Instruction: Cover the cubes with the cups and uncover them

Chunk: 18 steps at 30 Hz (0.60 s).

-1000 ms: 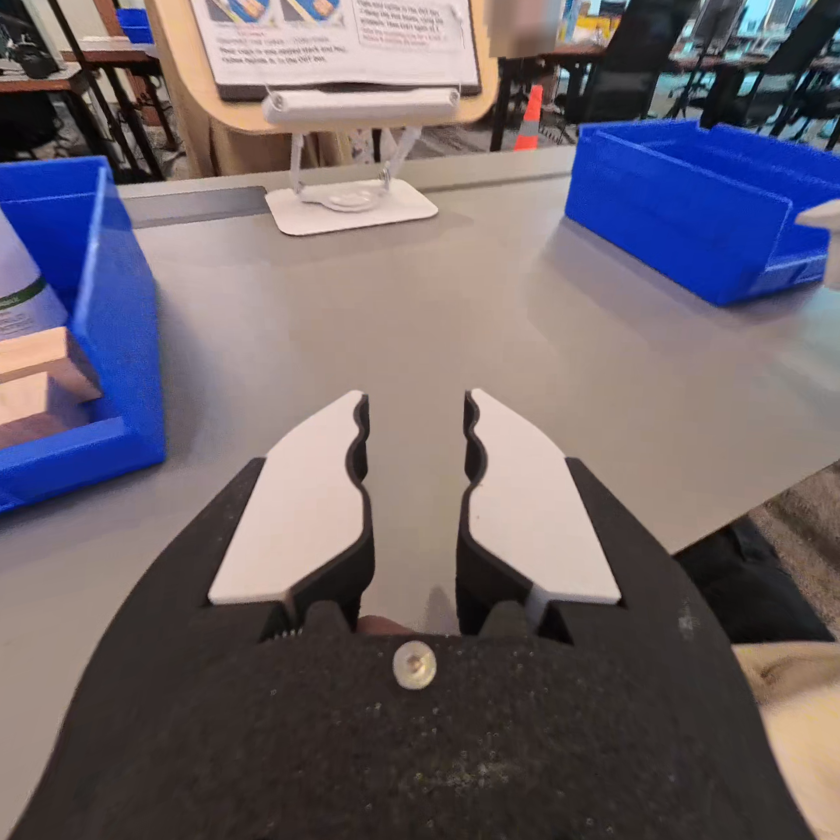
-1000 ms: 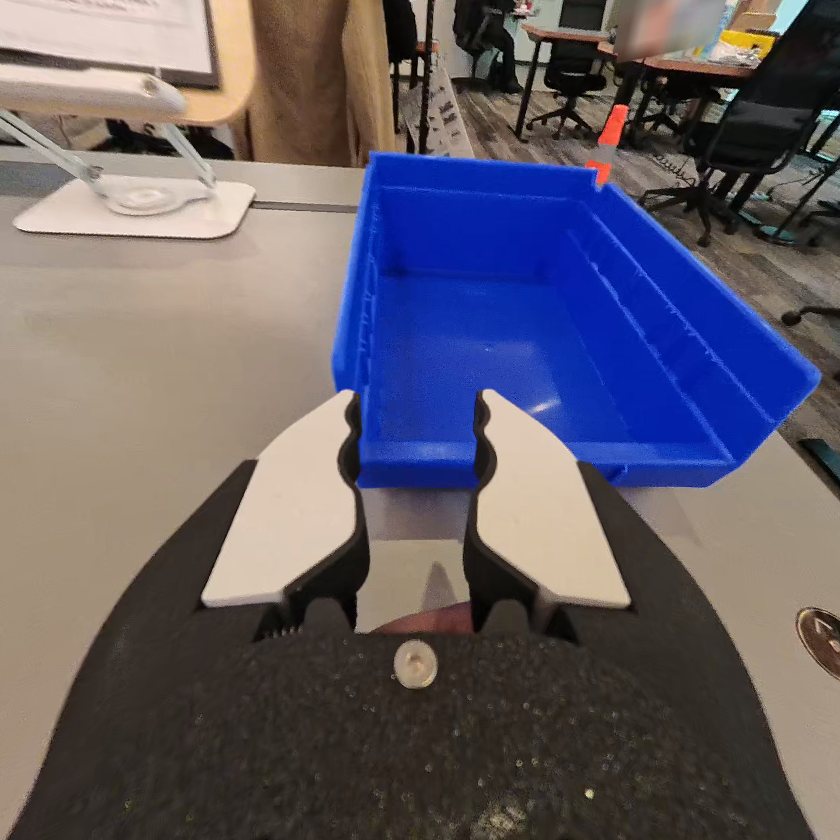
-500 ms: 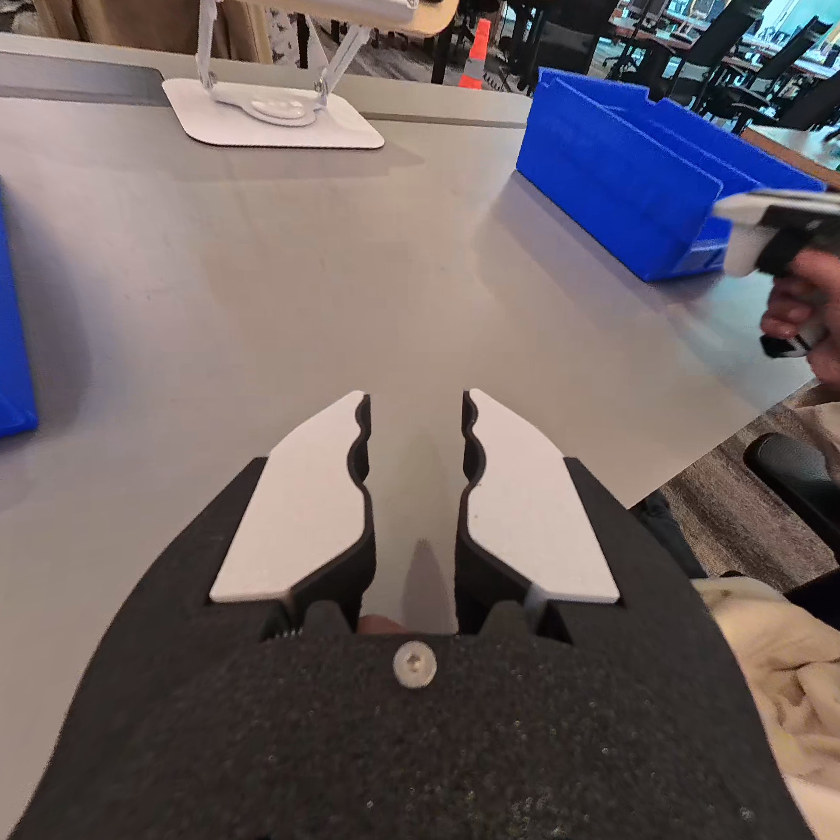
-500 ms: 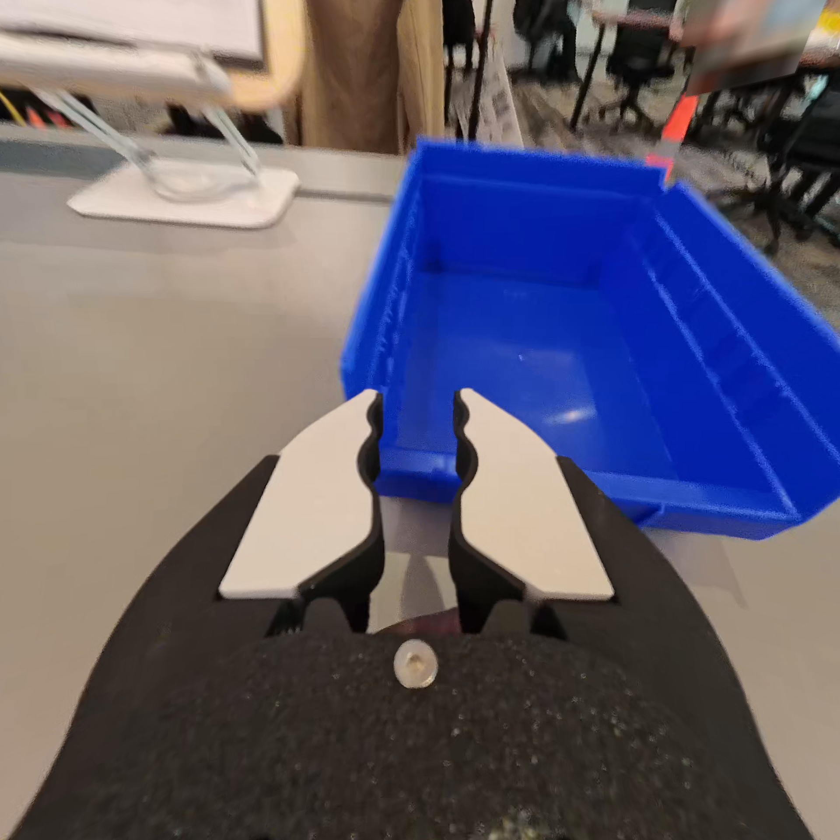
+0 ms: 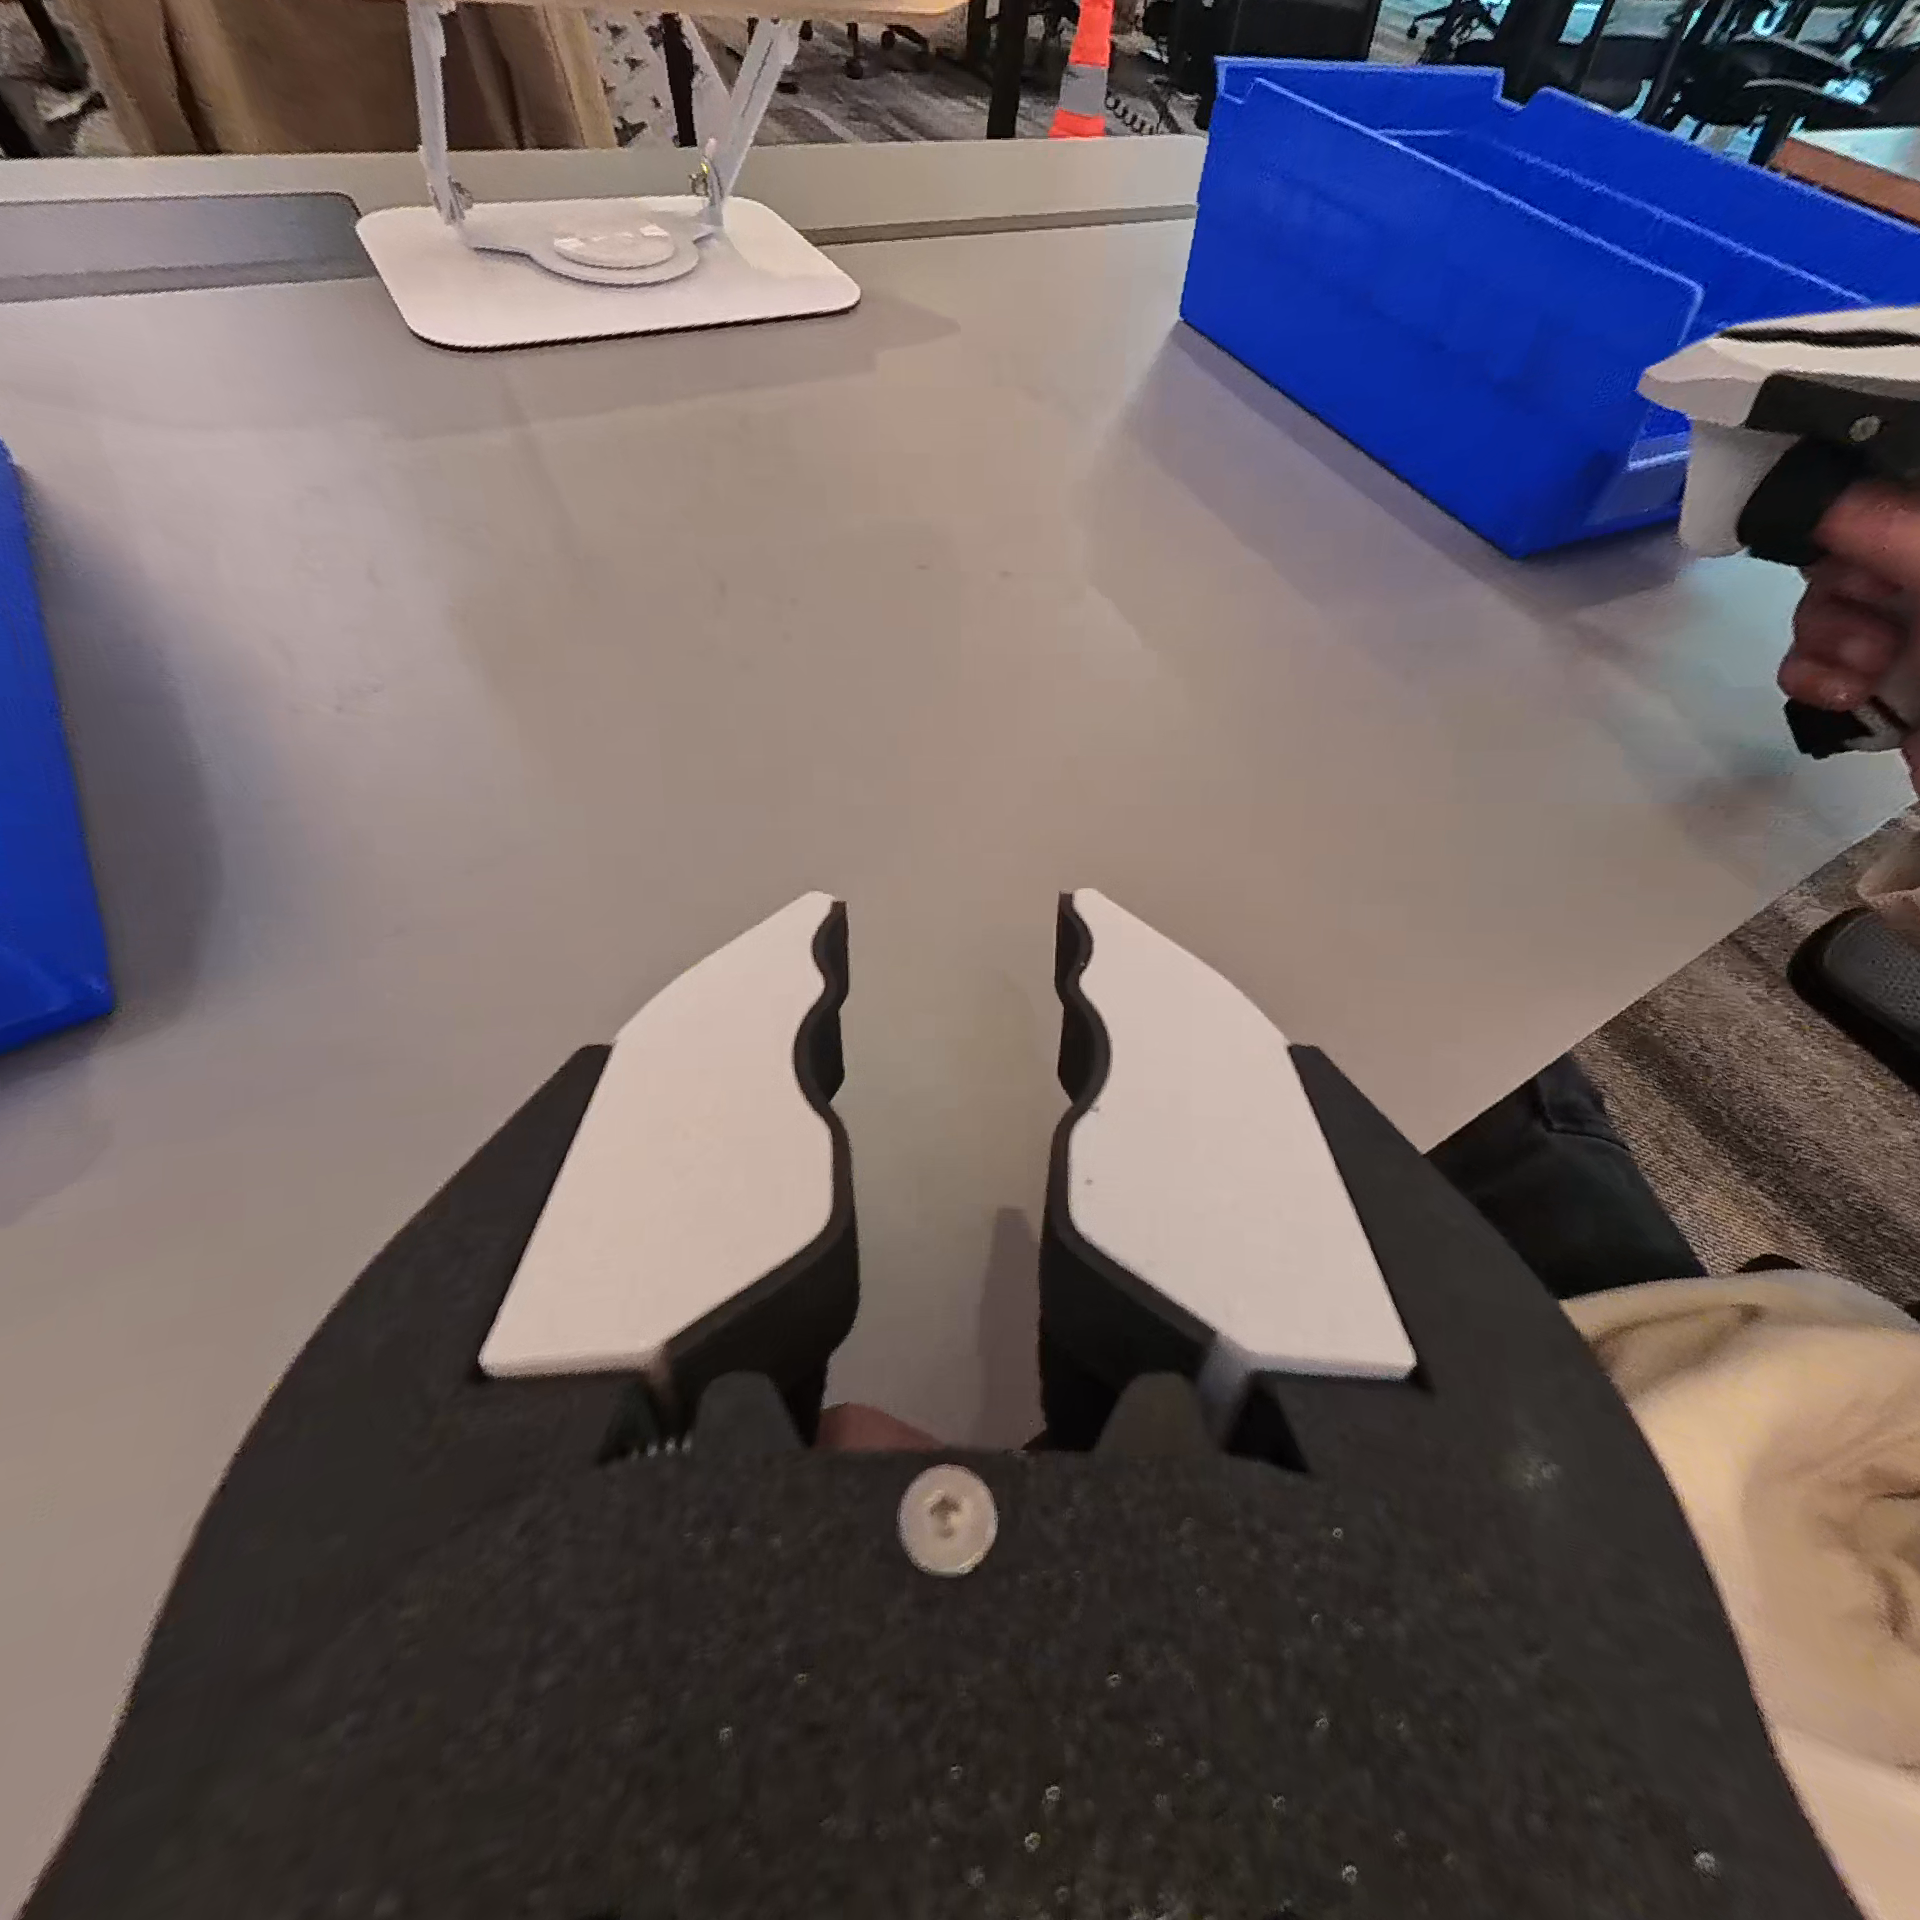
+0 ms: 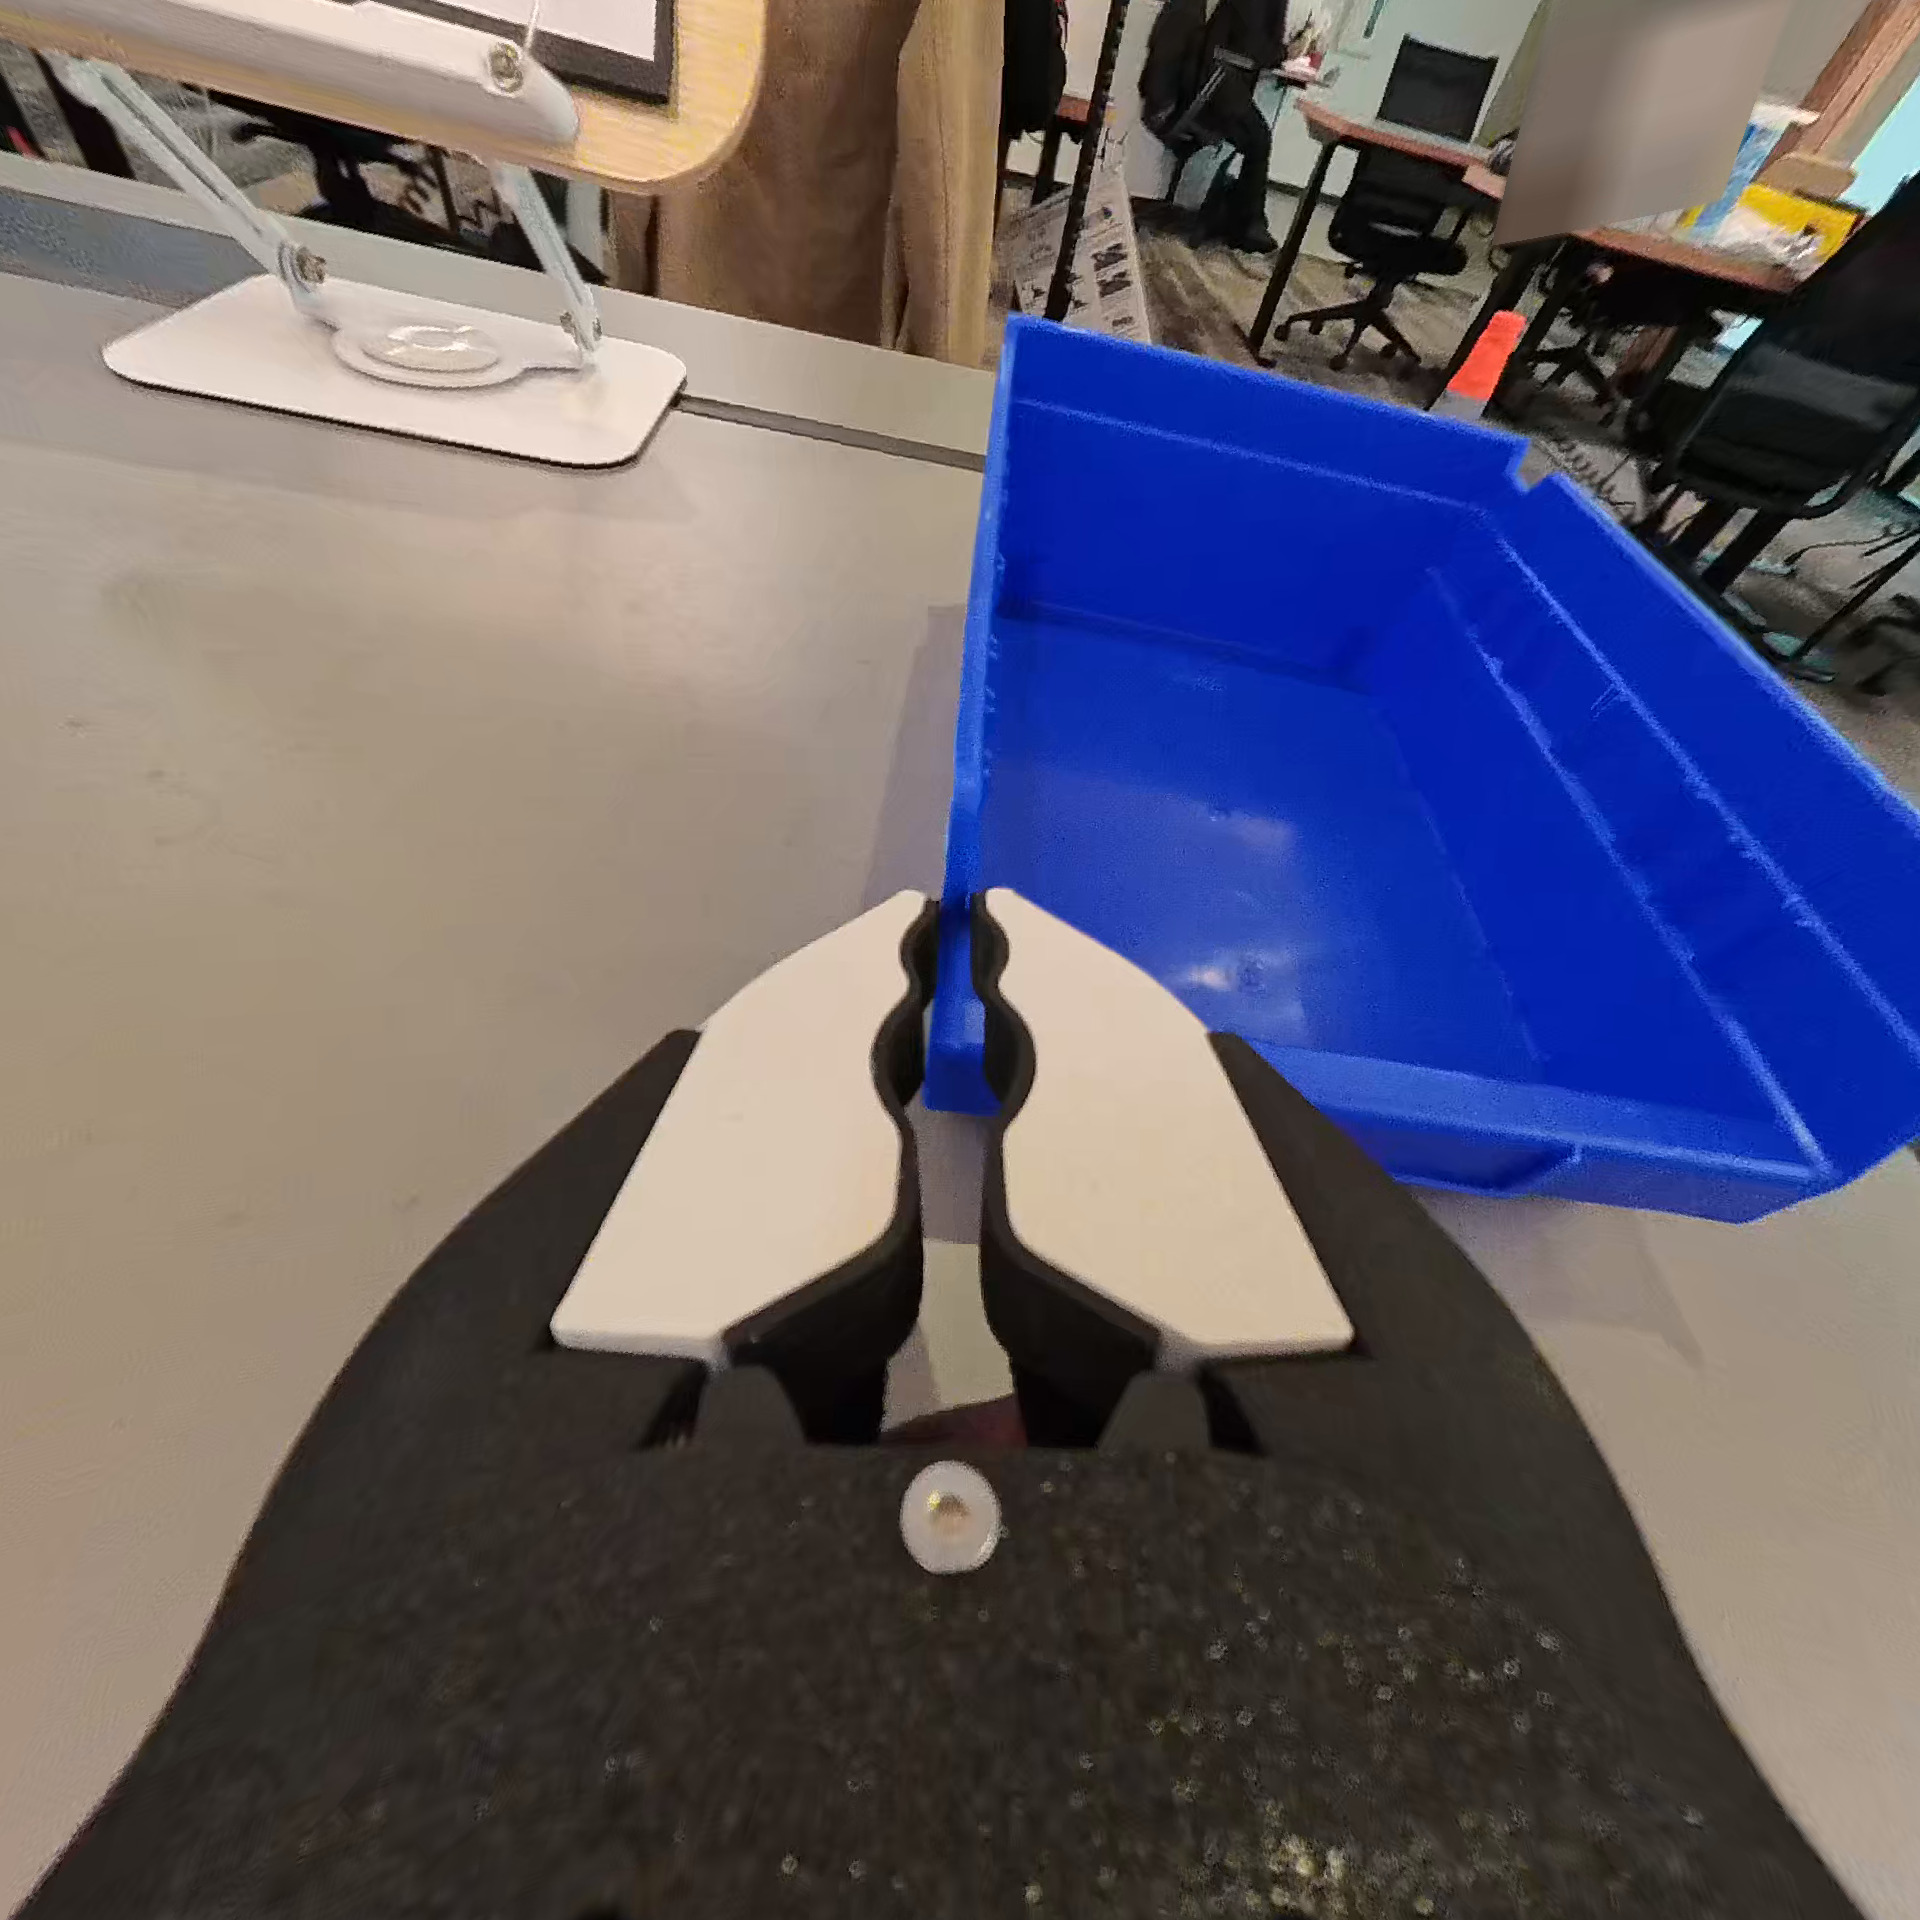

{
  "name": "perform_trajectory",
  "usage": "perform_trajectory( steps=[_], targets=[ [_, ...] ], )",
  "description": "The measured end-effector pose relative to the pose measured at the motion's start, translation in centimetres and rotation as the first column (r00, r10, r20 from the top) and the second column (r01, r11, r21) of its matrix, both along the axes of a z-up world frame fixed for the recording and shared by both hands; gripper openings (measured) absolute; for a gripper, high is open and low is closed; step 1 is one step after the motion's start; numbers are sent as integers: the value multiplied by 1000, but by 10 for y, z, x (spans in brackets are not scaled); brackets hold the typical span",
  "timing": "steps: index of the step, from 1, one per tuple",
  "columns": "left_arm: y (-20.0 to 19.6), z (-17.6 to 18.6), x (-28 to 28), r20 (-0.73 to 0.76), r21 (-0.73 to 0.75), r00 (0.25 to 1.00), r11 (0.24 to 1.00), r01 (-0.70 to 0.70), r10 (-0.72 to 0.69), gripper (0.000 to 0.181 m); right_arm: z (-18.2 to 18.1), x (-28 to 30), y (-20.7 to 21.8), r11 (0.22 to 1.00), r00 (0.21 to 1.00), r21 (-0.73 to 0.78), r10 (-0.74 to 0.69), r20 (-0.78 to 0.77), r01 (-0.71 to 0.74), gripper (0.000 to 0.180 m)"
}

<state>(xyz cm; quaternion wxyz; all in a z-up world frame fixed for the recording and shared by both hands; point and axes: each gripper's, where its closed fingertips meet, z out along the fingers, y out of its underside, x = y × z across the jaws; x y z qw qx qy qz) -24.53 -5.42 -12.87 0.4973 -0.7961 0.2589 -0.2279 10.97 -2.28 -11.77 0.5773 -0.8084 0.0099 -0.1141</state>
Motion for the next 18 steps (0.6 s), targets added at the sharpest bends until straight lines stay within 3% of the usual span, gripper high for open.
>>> perform_trajectory(
  steps=[6, 18],
  targets=[
    [1, -7, -1, 61, -92, 998, 996, 4, 1, 38, 0, 11, -6, 1000, 1000, 8, -14, -8, 14, 5],
    [3, -3, -5, 36, -48, 999, 999, -17, 19, 37, 0, 16, -1, 998, 998, -22, 54, 28, -53, 5]
  ],
)
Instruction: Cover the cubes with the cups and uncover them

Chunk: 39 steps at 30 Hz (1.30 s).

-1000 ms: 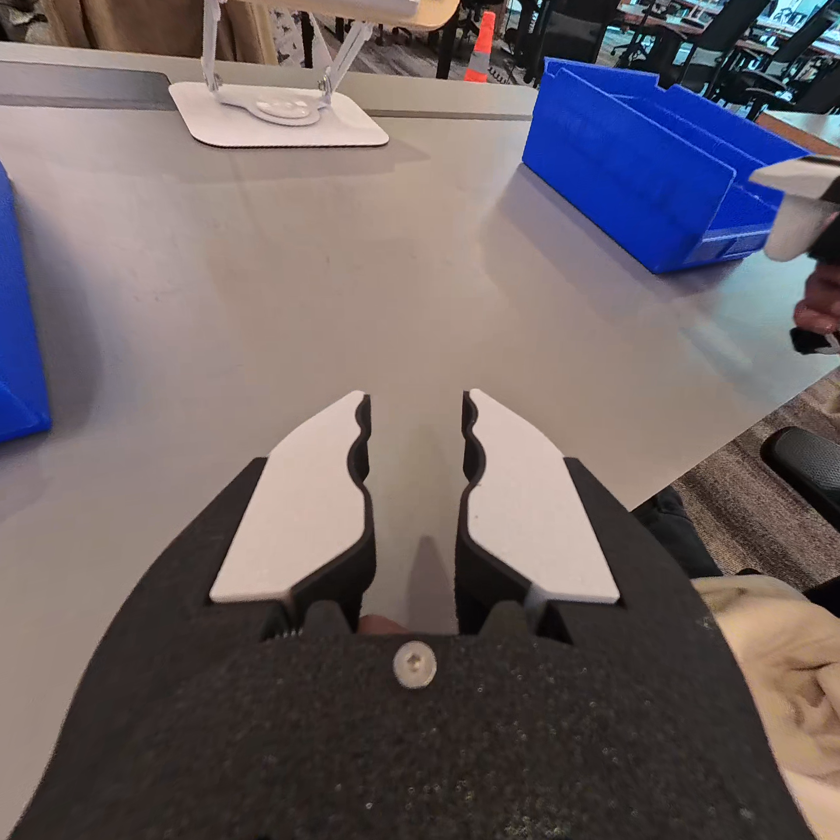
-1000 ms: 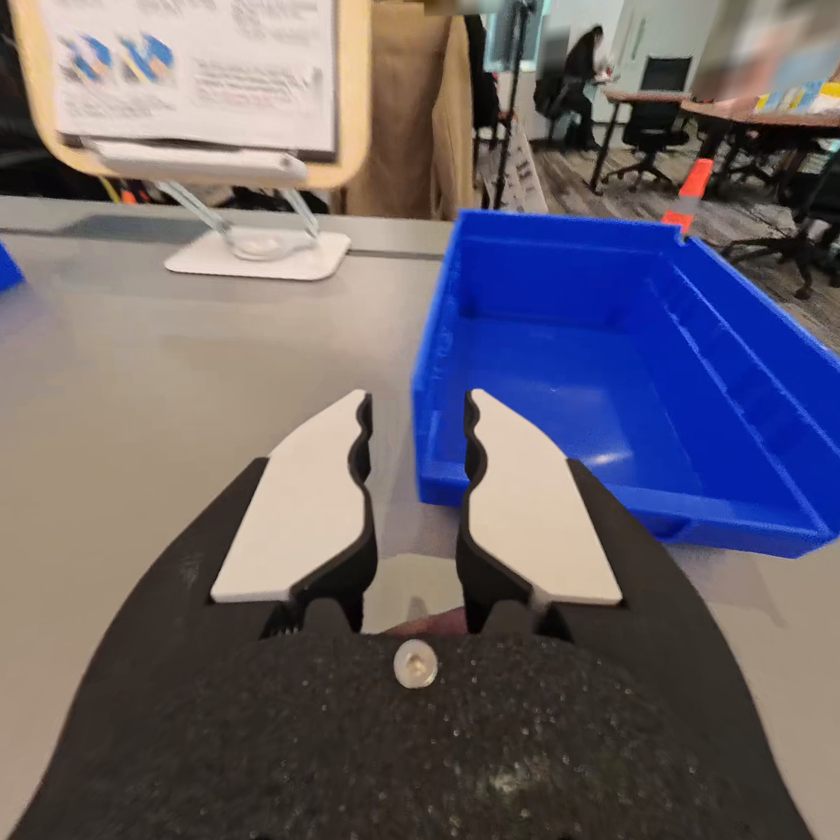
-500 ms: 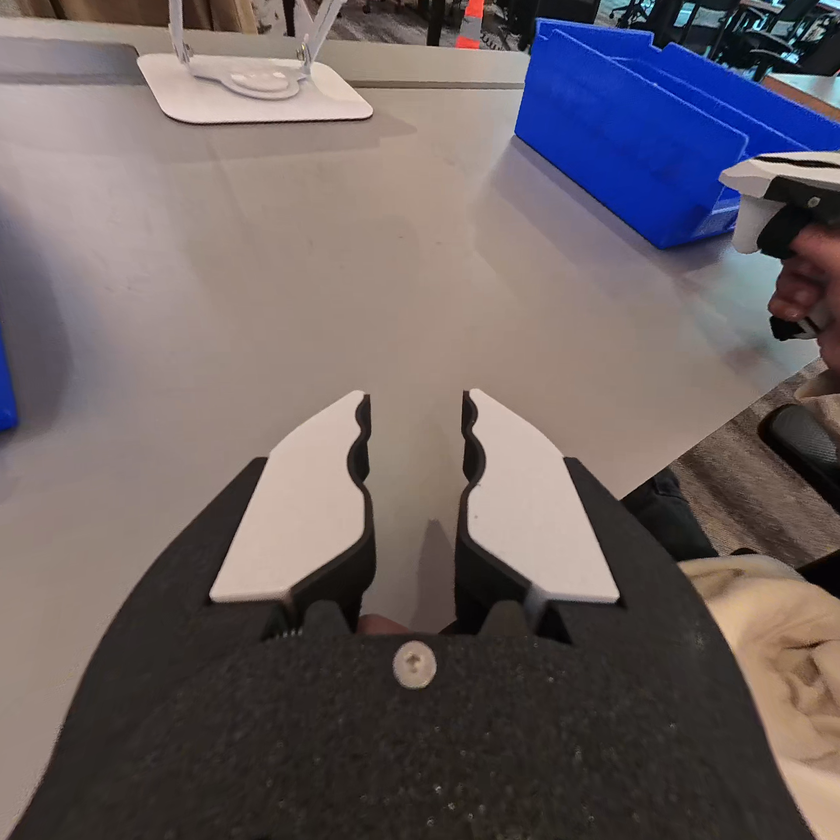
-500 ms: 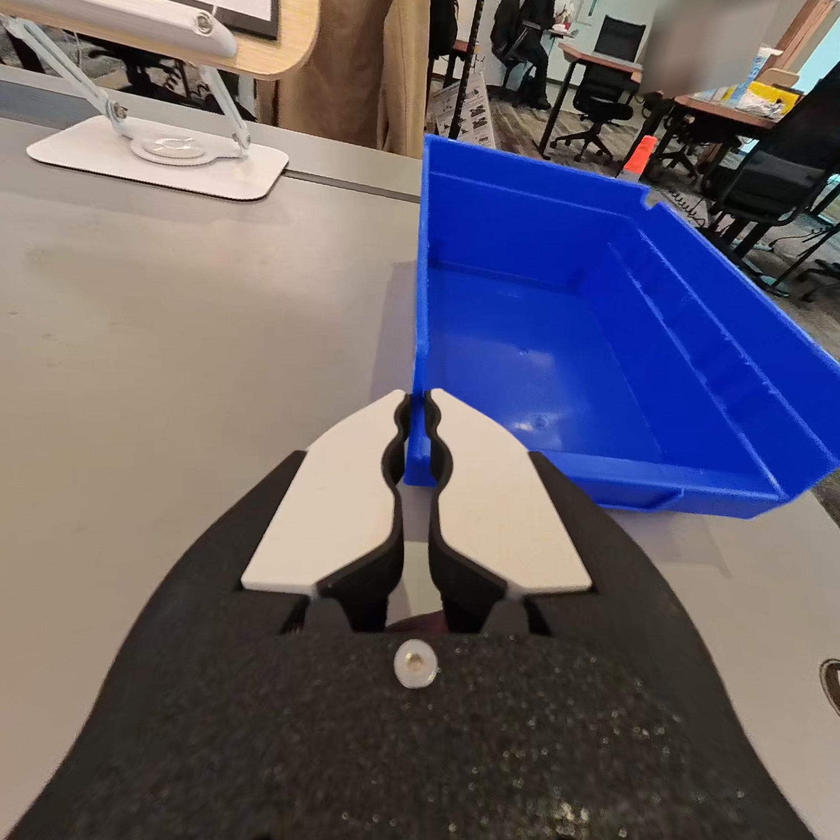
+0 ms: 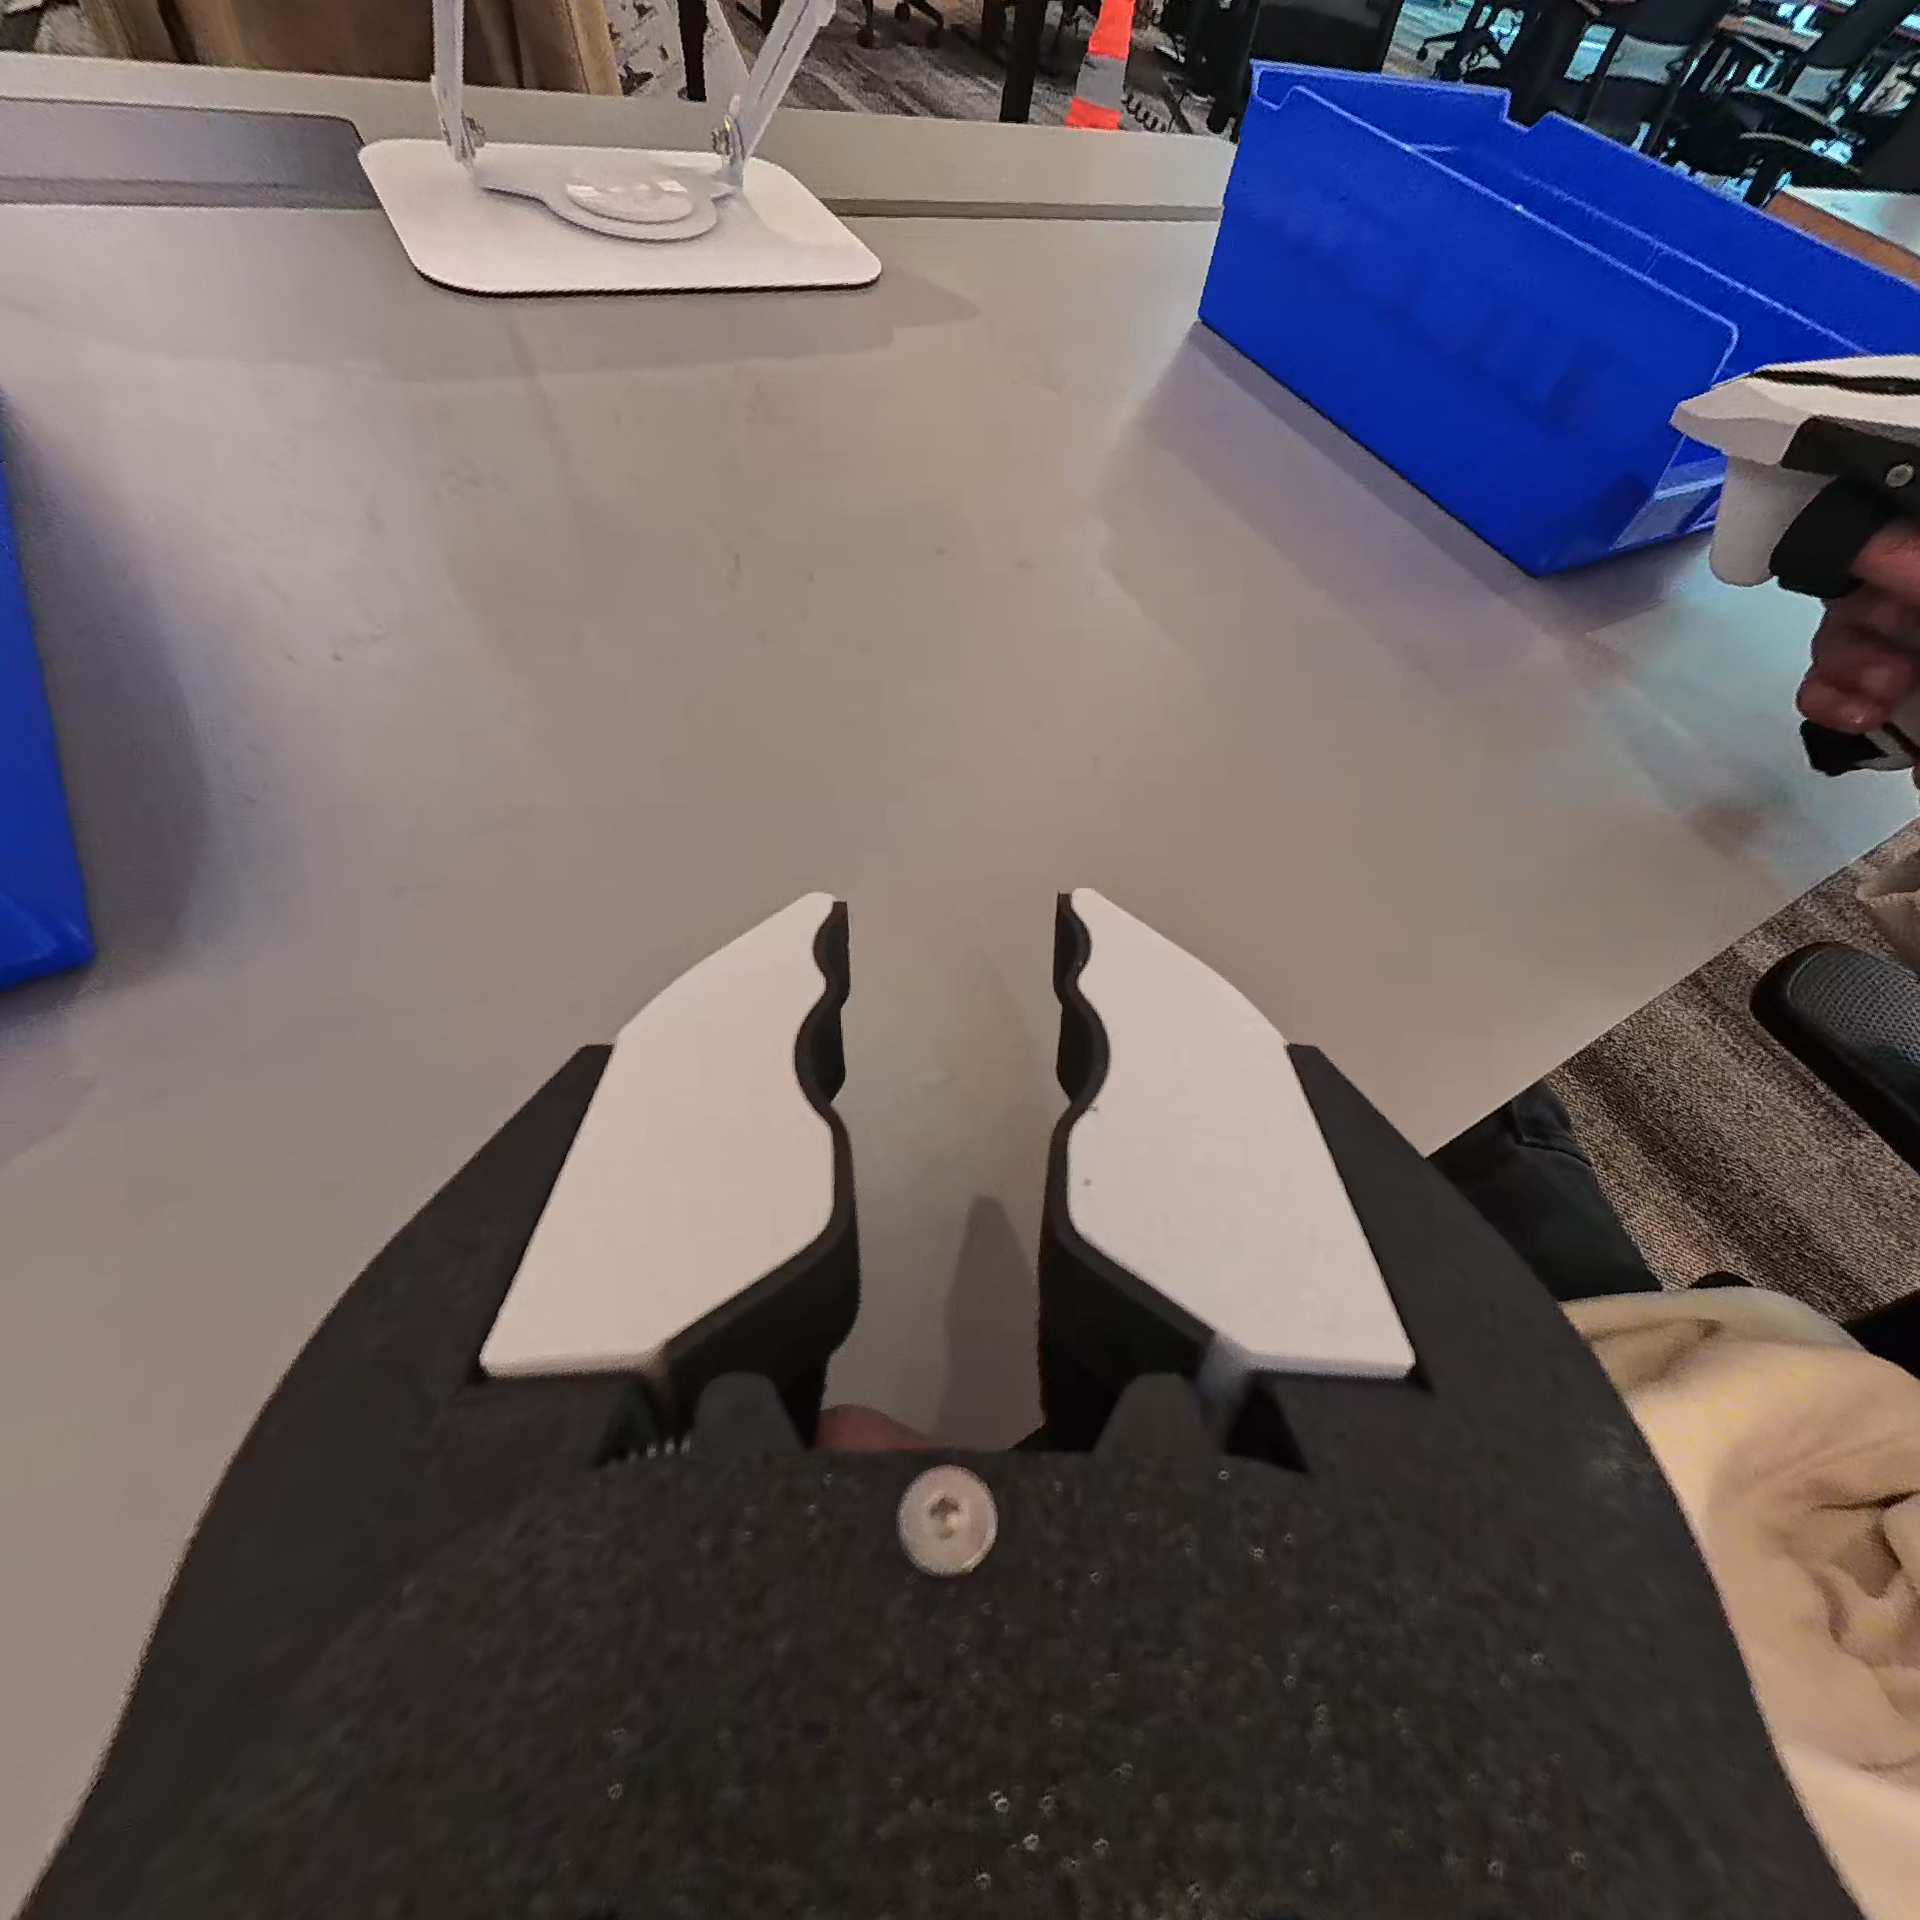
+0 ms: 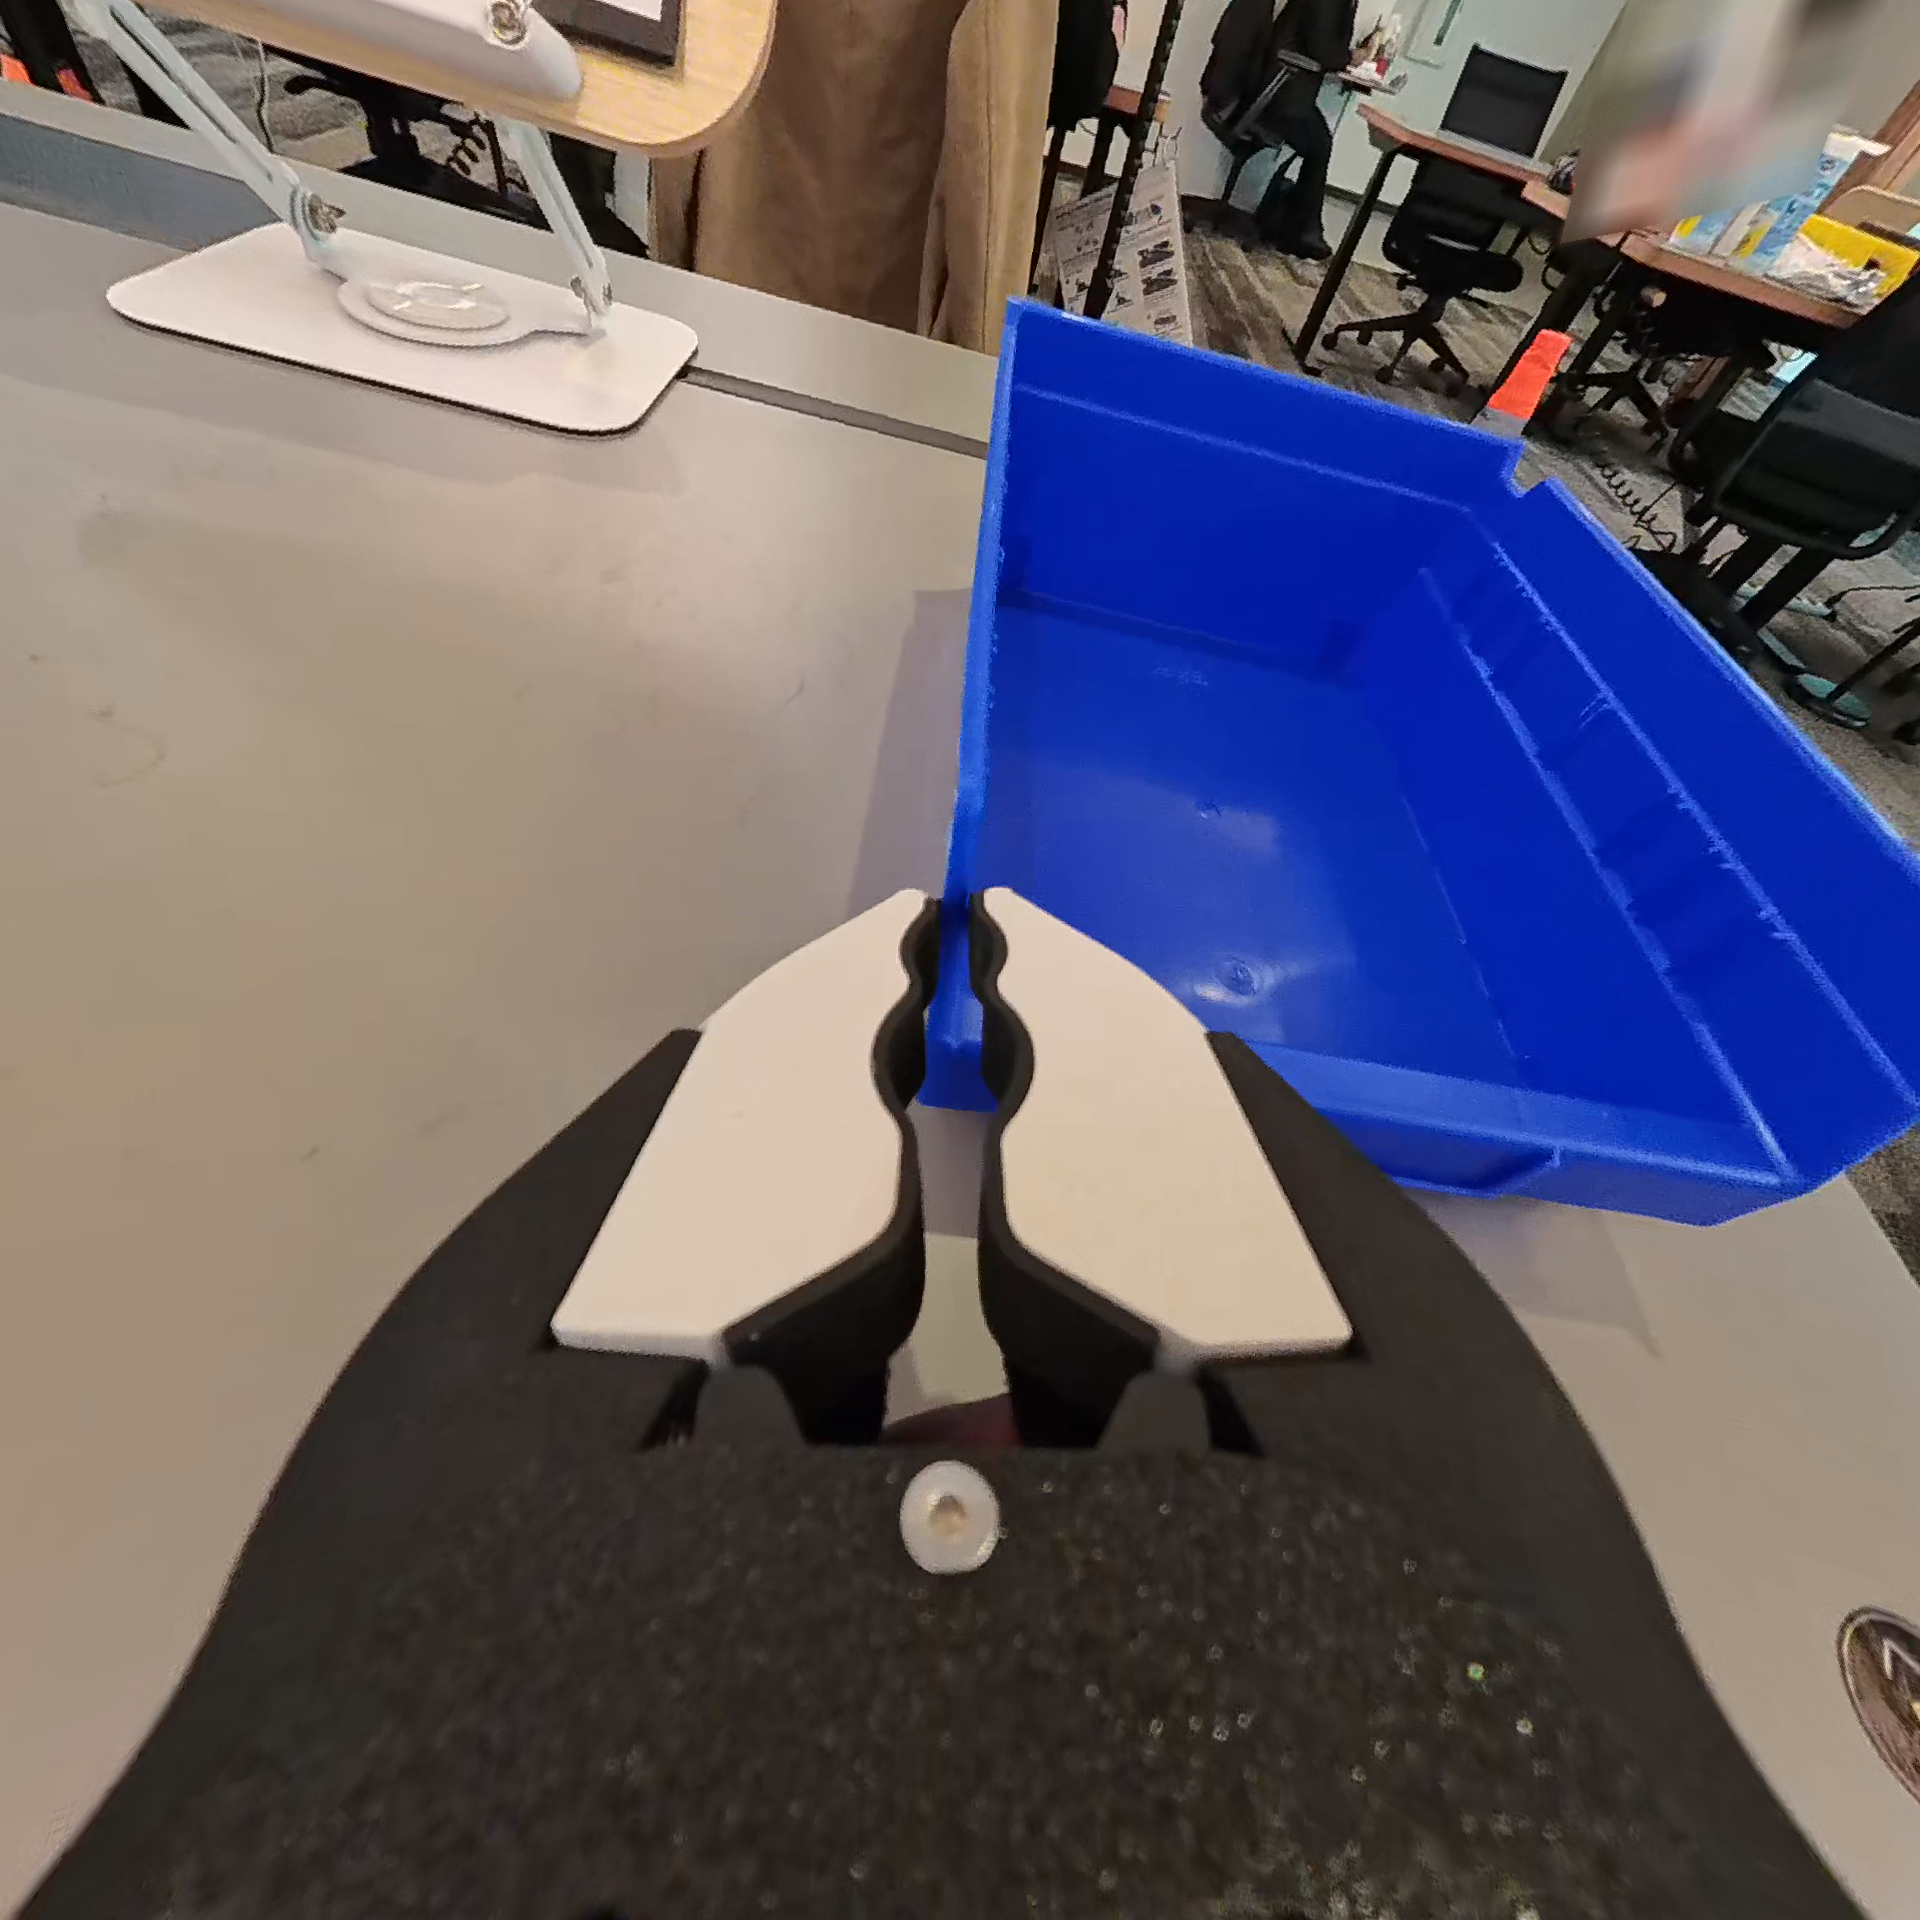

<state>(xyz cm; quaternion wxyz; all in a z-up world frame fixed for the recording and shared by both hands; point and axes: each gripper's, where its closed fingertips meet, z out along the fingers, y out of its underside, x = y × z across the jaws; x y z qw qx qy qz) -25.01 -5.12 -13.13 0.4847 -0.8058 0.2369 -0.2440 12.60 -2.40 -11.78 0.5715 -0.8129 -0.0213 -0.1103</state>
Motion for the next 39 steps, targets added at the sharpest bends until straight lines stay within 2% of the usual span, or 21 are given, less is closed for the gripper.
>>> perform_trajectory(
  steps=[8, 10, 12, 15, 17, 20, 26, 31, 39],
  targets=[
    [2, 3, -5, -7, 17, 1000, 1000, -17, 17, 37, 2, 5, 1, 1000, 1000, 4, -20, -3, 21, 5],
    [5, 7, -11, -11, 48, 999, 998, -40, 41, 37, 18, 1, -9, 997, 998, 66, -42, 36, 40, 16],
    [11, 13, -21, -12, 93, 995, 991, -94, 96, 37, 40, -15, -20, 988, 997, 152, -37, 65, 27, 20],
    [21, 20, -36, 16, 146, 983, 972, -183, 182, 38, 48, -81, -22, 960, 980, 215, 193, -38, -181, 22],
    [27, 20, -45, 25, 168, 973, 959, -230, 229, 38, 33, -129, -22, 917, 912, 213, 374, -167, -337, 32],
    [32, 11, -52, -1, 144, 965, 955, -261, 264, 42, 5, -167, -29, 889, 844, 135, 457, -279, -437, 42],
    [32, 2, -55, -18, 120, 961, 955, -270, 274, 49, 14, -163, -36, 903, 883, 135, 428, -193, -408, 52],
    [28, 0, -49, -8, 95, 970, 966, -240, 241, 56, 19, -158, -39, 904, 884, 145, 425, -195, -403, 50],
    [26, -6, -45, -10, 67, 973, 971, -228, 229, 54, 7, -153, -34, 914, 893, 104, 405, -197, -392, 45]
  ],
)
